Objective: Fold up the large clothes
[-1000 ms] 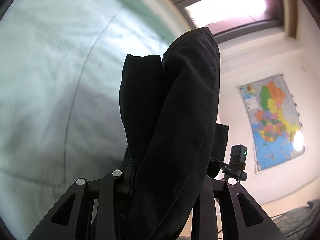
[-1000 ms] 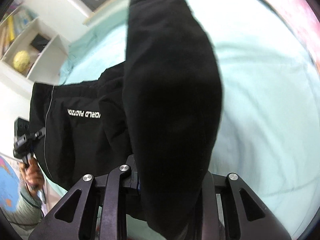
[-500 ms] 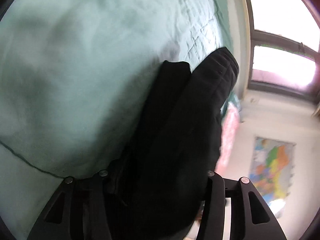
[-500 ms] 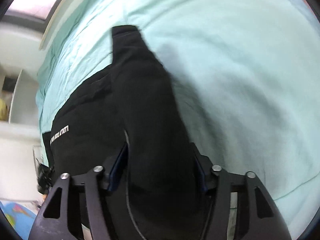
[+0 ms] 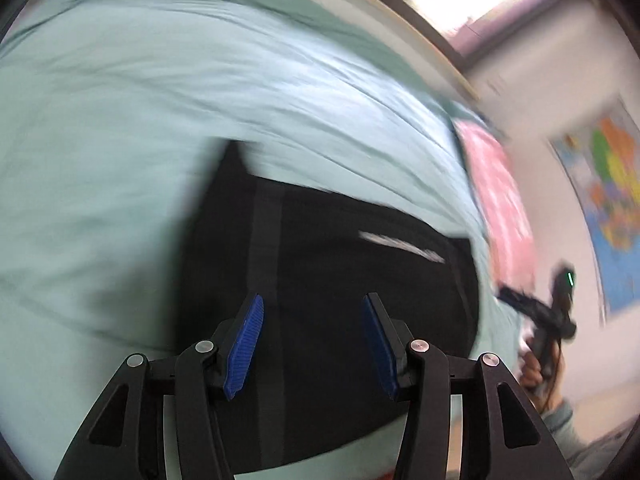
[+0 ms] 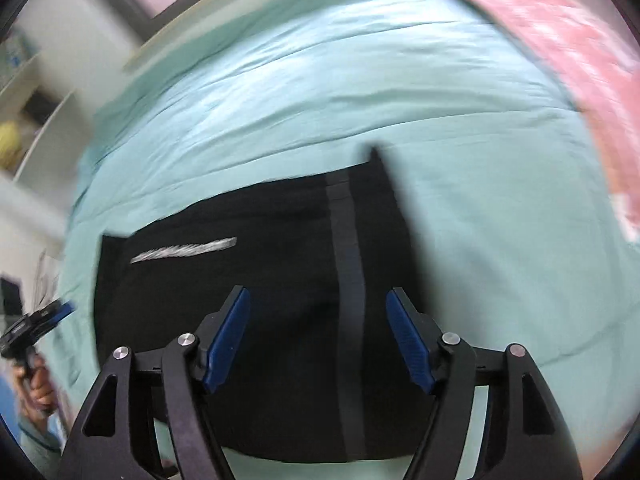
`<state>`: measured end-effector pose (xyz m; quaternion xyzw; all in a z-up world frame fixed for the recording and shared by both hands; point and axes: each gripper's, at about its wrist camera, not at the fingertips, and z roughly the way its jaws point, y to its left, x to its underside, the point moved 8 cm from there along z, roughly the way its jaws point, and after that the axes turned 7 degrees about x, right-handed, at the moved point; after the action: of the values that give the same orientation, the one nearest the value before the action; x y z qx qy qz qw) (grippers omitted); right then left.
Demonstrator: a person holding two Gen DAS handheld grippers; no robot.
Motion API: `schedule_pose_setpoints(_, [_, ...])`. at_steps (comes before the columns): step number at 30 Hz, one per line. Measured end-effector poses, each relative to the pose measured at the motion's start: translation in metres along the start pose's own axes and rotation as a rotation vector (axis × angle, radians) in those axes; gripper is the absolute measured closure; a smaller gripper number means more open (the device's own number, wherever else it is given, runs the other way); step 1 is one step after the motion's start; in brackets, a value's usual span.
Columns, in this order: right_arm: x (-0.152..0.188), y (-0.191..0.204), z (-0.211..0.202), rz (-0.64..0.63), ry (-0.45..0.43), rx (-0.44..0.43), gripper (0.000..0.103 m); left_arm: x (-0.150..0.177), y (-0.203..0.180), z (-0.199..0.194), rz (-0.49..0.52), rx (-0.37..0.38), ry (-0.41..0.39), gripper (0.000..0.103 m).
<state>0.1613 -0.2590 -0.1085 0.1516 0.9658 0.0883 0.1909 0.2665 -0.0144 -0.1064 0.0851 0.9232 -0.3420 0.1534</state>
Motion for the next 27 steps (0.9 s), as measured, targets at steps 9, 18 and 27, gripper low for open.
schedule_pose_setpoints(9, [0.032, 0.040, 0.109, -0.211, 0.154, 0.204, 0.031, 0.043, -0.027, 0.152, 0.162, -0.239, 0.260, 0.049])
schedule_pose_setpoints(18, [0.027, 0.048, 0.115, -0.172, 0.188, 0.228, 0.032, 0.030, -0.026, 0.144, 0.100, -0.236, 0.246, 0.049])
schedule_pose_setpoints(27, [-0.021, 0.064, 0.025, -0.189, 0.014, 0.230, 0.032, -0.012, -0.080, 0.049, 0.233, -0.333, 0.054, 0.049])
